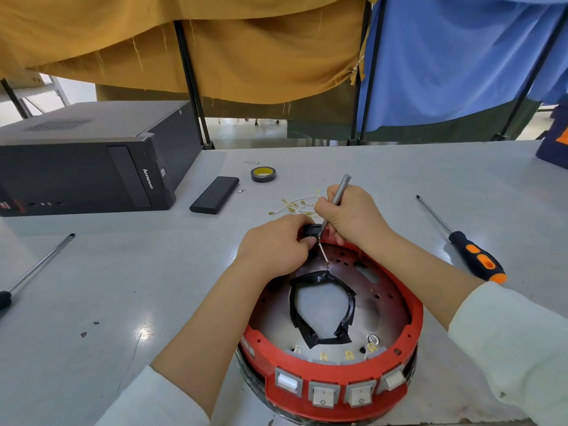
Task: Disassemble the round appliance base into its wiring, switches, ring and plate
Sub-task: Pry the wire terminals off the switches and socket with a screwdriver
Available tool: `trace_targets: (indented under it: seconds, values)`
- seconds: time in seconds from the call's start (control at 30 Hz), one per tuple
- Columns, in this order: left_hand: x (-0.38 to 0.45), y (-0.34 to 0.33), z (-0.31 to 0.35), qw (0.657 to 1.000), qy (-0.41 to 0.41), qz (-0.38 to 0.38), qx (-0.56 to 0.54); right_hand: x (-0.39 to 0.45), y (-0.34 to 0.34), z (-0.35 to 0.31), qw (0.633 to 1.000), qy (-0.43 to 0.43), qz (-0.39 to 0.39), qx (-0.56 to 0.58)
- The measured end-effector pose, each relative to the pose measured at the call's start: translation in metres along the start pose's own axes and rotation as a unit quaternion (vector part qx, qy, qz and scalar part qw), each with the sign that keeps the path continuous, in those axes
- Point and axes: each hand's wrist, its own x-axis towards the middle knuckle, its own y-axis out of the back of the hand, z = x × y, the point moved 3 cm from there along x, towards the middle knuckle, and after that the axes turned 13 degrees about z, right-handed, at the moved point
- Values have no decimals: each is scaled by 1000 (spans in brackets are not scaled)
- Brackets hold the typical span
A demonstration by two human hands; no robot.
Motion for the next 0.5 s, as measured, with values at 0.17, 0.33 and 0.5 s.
trace_targets:
  seconds: [0.17, 0.33, 0.5]
  values:
    - [-2, 1, 1, 1000, 4, 2, -9, 10, -4, 2, 999, -35, -26, -10]
    - [-3, 2, 2, 1000, 4, 8, -14, 6, -3, 3, 1000, -14, -18, 4]
    - [-3, 2, 1, 1000, -1, 11, -17, -5, 1, 3, 996, 63, 56, 18]
